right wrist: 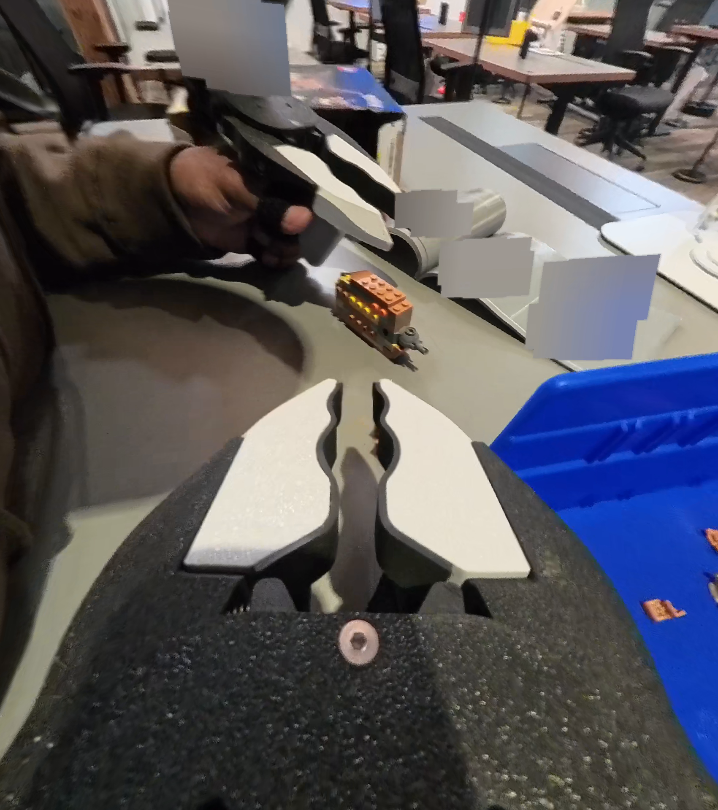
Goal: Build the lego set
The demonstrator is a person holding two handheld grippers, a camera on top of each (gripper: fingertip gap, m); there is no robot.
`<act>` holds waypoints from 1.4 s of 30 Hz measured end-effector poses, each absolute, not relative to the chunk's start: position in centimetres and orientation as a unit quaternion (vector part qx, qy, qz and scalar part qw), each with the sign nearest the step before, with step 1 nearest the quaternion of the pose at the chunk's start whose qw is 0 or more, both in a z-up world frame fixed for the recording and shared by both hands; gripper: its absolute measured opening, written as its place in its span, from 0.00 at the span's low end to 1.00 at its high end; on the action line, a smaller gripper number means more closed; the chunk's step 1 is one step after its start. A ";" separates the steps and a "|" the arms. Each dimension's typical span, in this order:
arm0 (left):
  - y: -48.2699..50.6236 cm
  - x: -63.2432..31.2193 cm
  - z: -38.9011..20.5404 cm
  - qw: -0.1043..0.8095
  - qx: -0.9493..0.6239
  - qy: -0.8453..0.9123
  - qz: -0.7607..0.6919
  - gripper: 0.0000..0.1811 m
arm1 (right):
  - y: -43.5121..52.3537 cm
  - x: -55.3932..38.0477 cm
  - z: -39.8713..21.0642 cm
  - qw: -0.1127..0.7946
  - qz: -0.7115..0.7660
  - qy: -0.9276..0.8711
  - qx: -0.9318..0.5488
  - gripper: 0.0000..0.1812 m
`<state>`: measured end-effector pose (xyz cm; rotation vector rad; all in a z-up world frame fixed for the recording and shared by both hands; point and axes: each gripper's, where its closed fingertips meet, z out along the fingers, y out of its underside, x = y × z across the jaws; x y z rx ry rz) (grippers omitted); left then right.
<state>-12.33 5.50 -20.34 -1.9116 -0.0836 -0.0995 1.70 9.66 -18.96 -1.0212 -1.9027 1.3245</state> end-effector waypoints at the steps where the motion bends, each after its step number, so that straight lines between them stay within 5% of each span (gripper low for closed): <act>1: 5.5 -12.4 -20.4 0.575 -0.816 -0.036 -0.040 0.23 | 9.9 2.5 -17.7 0.307 0.496 -0.726 -0.364 0.08; 7: 5.4 -12.3 -19.8 0.580 -0.813 -0.032 -0.034 0.23 | 19.6 3.9 -10.6 0.394 0.325 -0.808 -0.294 0.09; 15: 5.2 -12.5 -19.4 0.581 -0.814 -0.020 -0.005 0.23 | 27.4 -2.0 -19.7 0.191 0.169 -0.942 -0.217 0.10; 25: 5.2 -12.5 -19.9 0.574 -0.819 -0.020 -0.015 0.23 | 28.9 -4.6 -25.7 0.087 0.111 -0.970 -0.196 0.08; 42: 5.3 -12.6 -20.3 0.568 -0.823 -0.018 -0.007 0.23 | 28.5 -4.2 -26.2 0.082 0.101 -0.971 -0.203 0.00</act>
